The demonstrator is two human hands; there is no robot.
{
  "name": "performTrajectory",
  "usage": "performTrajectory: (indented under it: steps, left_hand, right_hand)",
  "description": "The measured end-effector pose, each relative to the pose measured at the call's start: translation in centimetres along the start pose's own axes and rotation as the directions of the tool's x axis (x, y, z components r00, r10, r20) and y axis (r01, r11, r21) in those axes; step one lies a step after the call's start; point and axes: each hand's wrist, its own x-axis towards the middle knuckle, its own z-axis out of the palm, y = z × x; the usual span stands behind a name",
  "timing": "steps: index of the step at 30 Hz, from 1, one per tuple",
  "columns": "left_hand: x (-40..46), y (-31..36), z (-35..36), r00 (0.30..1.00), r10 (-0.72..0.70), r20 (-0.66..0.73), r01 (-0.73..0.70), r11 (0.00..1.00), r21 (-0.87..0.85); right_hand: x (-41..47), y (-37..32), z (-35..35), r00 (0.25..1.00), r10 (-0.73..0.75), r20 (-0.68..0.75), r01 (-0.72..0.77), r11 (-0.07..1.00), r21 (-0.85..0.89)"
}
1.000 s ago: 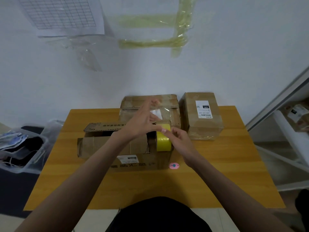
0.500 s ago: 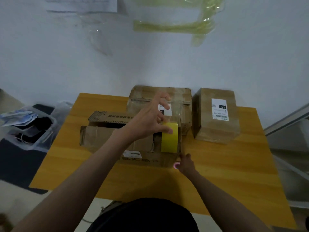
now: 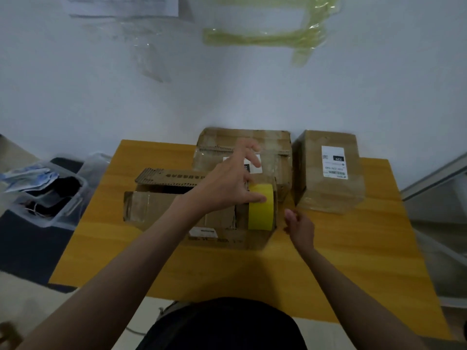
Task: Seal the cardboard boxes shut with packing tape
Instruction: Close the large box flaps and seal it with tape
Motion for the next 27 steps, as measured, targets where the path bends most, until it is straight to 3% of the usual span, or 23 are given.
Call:
performTrajectory:
  steps: [2, 8, 14, 22, 27]
  left_hand:
    - [-0.1, 0.4, -0.1, 1.0, 0.005, 0.025, -0.006, 1.0, 0.023]
    - [-0.5, 0.9, 0.0, 0.999, 0.014, 0.047, -0.016, 0.999, 0.042]
    - [-0.5, 0.4, 0.3, 0.999, 0.029, -0.019, -0.03, 0.999, -0.034]
    - [-0.9, -0.1, 0.6, 0.998, 0.033, -0.046, -0.036, 0.998, -0.053]
    - [-0.7, -0.3, 0.7, 0.996, 0.069, -0.049, -0.069, 0.998, 0.001]
  right_hand:
    - [0.5, -3.6, -2.3, 0.992, -0.109, -0.06, 0.115, 0.986, 0.117]
    - [-2.4, -13.0, -8.2, 0.936, -0.334, -0.107, 0.349, 0.917, 0.19]
    - [-7.0, -16.5, -9.6, 0.736, -0.676, -0.042, 0.671, 0.736, -0.086]
    - [-7.0, -18.4, -8.2, 0.578, -0.79, 0.206, 0.812, 0.532, -0.24]
    - [-6.9, -18.6, -7.2, 0.554, -0.804, 0.215, 0.816, 0.474, -0.33]
